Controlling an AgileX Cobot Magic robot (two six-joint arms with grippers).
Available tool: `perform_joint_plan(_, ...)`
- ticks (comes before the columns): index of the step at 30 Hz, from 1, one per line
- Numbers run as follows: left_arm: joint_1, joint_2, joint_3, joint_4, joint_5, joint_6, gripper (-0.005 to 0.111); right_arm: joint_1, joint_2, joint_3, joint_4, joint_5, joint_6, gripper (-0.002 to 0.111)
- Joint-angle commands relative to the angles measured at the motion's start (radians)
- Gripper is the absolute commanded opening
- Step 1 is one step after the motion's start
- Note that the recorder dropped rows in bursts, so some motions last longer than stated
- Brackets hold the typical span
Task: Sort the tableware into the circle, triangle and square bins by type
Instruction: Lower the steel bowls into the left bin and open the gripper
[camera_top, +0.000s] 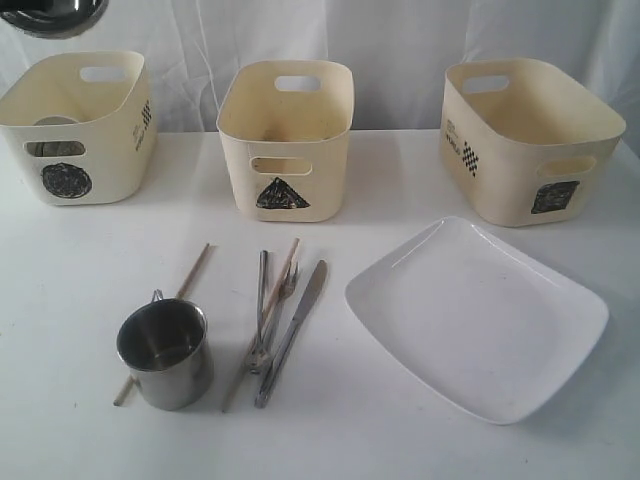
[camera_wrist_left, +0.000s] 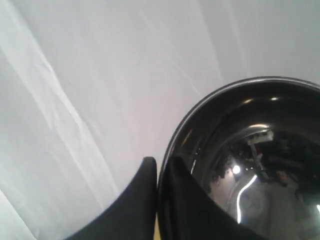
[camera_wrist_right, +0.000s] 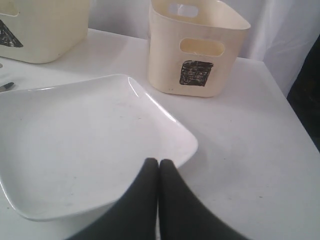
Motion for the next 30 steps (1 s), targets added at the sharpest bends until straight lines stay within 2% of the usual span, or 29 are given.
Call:
perform_joint_plan(1, 0.005, 0.207, -0.064, 0.004, -0.369, -0.063, 0.0, 0.006, -0.004, 0.001, 0.001, -0.005, -0.001, 0.0)
perform_joint_plan(3, 0.015, 0.284, -0.126, 0.04, -0.34, -0.066, 0.0, 0.006, -0.004, 0.001, 0.001, -0.005, -0.001, 0.0)
perform_joint_plan(6, 0.044, 0.49, -0.334, 0.045, -0.154, -0.008, 0.0, 0.006, -0.004, 0.001, 0.001, -0.005, -0.001, 0.0)
perform_joint_plan(9, 0.066, 0.566, -0.435, 0.035, -0.087, -0.001, 0.0, 0.006, -0.004, 0.001, 0.001, -0.005, -0.001, 0.0)
perform_joint_plan(10, 0.072, 0.579, -0.467, 0.038, -0.024, -0.003, 0.0, 0.006, -0.004, 0.001, 0.001, -0.005, -0.001, 0.0)
perform_joint_plan(14, 0.079, 0.587, -0.491, 0.064, 0.164, -0.01, 0.001, 0.006, -0.004, 0.001, 0.001, -0.005, -0.001, 0.0)
perform_joint_plan(16, 0.079, 0.599, -0.491, 0.068, 0.228, -0.01, 0.015, 0.006, -0.004, 0.001, 0.001, -0.005, -0.001, 0.0)
perform_joint_plan(19, 0.079, 0.605, -0.491, 0.068, 0.348, -0.034, 0.047, 0.006, -0.004, 0.001, 0.001, -0.005, -0.001, 0.0)
perform_joint_plan(21, 0.074, 0.605, -0.491, 0.068, 0.366, -0.039, 0.054, 0.006, -0.004, 0.001, 0.001, -0.005, -0.001, 0.0)
perform_joint_plan(30, 0.073, 0.502, -0.491, 0.068, 0.33, -0.039, 0.057, 0.006, -0.004, 0.001, 0.001, -0.005, -0.001, 0.0)
